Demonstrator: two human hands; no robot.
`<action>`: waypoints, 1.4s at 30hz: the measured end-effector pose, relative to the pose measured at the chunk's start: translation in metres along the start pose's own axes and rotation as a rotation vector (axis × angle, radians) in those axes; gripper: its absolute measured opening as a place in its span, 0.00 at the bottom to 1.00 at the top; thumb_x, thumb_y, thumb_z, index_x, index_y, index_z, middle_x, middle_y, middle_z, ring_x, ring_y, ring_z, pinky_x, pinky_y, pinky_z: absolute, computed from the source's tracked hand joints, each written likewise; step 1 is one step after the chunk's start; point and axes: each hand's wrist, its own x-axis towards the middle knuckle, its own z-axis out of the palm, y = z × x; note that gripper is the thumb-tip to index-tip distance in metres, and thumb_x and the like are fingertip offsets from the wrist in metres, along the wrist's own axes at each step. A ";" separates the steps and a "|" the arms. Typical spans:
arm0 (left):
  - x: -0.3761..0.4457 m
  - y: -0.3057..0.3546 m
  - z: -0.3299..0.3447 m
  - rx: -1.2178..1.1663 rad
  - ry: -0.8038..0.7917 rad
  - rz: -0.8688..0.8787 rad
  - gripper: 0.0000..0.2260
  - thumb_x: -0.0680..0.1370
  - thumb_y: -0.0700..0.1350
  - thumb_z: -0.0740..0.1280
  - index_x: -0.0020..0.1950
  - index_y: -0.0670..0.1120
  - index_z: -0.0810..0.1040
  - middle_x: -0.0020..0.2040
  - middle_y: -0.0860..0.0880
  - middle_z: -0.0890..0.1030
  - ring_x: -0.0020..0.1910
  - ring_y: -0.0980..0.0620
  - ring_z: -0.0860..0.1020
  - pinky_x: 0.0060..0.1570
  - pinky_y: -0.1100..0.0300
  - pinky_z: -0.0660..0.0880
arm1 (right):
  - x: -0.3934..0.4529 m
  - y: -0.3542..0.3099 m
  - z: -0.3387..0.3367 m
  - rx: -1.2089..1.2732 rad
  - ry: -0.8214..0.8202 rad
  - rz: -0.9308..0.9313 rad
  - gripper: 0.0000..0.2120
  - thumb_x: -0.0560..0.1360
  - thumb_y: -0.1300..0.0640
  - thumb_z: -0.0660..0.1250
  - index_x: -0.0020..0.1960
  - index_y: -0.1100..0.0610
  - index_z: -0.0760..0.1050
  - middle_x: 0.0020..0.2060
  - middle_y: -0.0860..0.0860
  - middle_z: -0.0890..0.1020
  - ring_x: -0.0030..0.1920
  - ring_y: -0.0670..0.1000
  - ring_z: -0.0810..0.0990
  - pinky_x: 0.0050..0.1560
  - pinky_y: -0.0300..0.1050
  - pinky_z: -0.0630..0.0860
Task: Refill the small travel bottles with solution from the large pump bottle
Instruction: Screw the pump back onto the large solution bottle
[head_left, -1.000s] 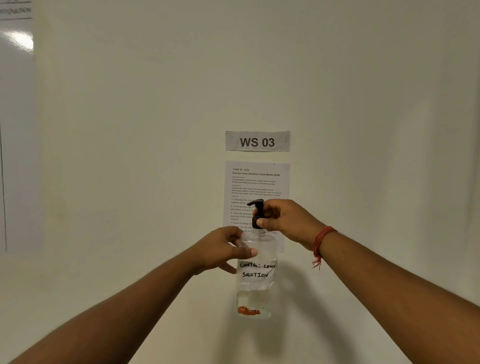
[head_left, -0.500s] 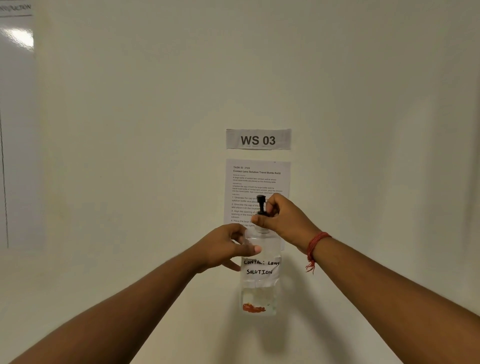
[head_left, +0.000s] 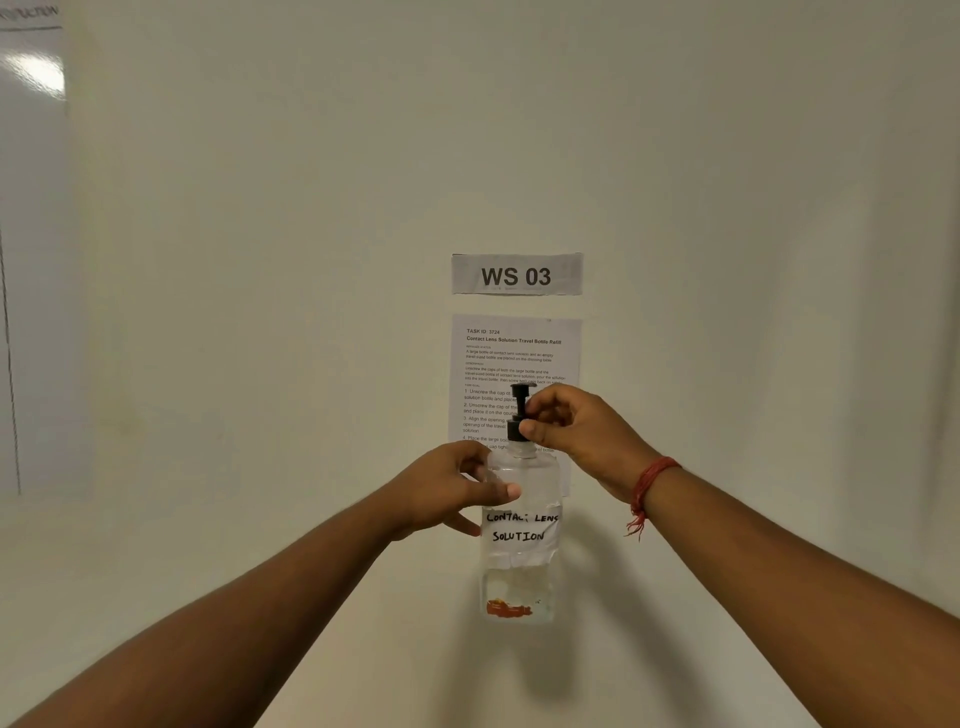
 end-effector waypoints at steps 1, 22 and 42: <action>0.000 0.000 0.001 -0.004 0.000 0.001 0.19 0.73 0.50 0.79 0.60 0.48 0.79 0.56 0.45 0.83 0.51 0.51 0.86 0.49 0.43 0.84 | -0.001 0.000 0.002 0.010 0.011 -0.005 0.09 0.72 0.58 0.75 0.49 0.54 0.78 0.45 0.51 0.84 0.47 0.49 0.83 0.57 0.52 0.80; 0.001 -0.002 0.002 0.023 -0.030 0.013 0.22 0.70 0.53 0.79 0.60 0.48 0.79 0.55 0.47 0.82 0.52 0.51 0.86 0.49 0.44 0.85 | -0.005 0.001 -0.007 0.110 -0.145 0.030 0.11 0.77 0.52 0.67 0.60 0.49 0.79 0.57 0.45 0.84 0.60 0.45 0.80 0.61 0.46 0.76; 0.005 -0.009 0.003 0.016 -0.029 0.024 0.23 0.70 0.54 0.79 0.61 0.49 0.79 0.56 0.46 0.82 0.52 0.50 0.86 0.48 0.44 0.85 | 0.001 0.002 0.001 -0.164 -0.067 0.017 0.27 0.67 0.38 0.73 0.55 0.56 0.74 0.50 0.51 0.83 0.52 0.52 0.81 0.54 0.47 0.79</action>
